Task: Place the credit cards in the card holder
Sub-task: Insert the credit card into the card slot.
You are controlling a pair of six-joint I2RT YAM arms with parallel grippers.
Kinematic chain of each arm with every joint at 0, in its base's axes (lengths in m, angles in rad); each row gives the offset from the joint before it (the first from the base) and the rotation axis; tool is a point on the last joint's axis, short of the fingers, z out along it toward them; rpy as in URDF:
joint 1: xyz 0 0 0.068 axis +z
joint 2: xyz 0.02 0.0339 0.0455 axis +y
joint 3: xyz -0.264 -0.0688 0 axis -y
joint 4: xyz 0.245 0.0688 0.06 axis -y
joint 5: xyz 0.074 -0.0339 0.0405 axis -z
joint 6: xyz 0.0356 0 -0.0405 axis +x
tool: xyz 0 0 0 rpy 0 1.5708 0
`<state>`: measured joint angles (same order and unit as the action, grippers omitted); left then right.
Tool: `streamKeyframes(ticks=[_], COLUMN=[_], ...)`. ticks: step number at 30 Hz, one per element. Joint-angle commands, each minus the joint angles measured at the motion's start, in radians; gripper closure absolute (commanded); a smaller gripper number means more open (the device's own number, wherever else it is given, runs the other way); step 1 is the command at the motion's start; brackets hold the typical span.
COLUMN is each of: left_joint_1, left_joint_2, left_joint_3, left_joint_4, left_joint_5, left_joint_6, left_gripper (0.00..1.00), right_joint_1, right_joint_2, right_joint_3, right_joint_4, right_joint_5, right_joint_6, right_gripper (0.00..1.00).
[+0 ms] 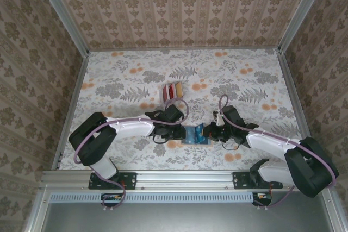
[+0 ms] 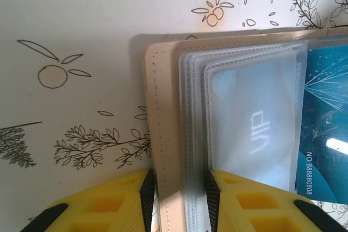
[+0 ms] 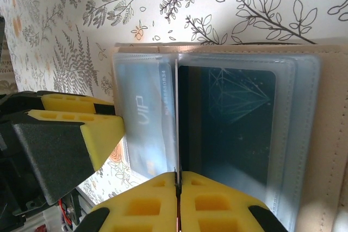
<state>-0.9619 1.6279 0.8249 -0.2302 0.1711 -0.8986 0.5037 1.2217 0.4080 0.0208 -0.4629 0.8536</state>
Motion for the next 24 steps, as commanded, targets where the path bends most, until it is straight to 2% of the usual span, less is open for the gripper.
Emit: streamKeyframes(ticks=[1, 9, 24], left_joint_1=[-0.006, -0.006, -0.006], left_joint_2=[0.016, 0.010, 0.009], left_joint_3=[-0.021, -0.033, -0.036], left_joint_4=[-0.009, -0.006, 0.004], left_joint_5=[-0.006, -0.012, -0.010], left_joint_6=[-0.019, -0.020, -0.021], left_gripper=[0.67, 0.67, 0.67], right_joint_1=[0.004, 0.003, 0.016], right_joint_2=[0.011, -0.149, -0.048], right_joint_3=[0.006, 0.011, 0.018], right_joint_4=[-0.003, -0.121, -0.034], right_joint_5=[-0.036, 0.048, -0.008], right_joint_6=[0.008, -0.014, -0.004], right_gripper=[0.90, 0.90, 0.91])
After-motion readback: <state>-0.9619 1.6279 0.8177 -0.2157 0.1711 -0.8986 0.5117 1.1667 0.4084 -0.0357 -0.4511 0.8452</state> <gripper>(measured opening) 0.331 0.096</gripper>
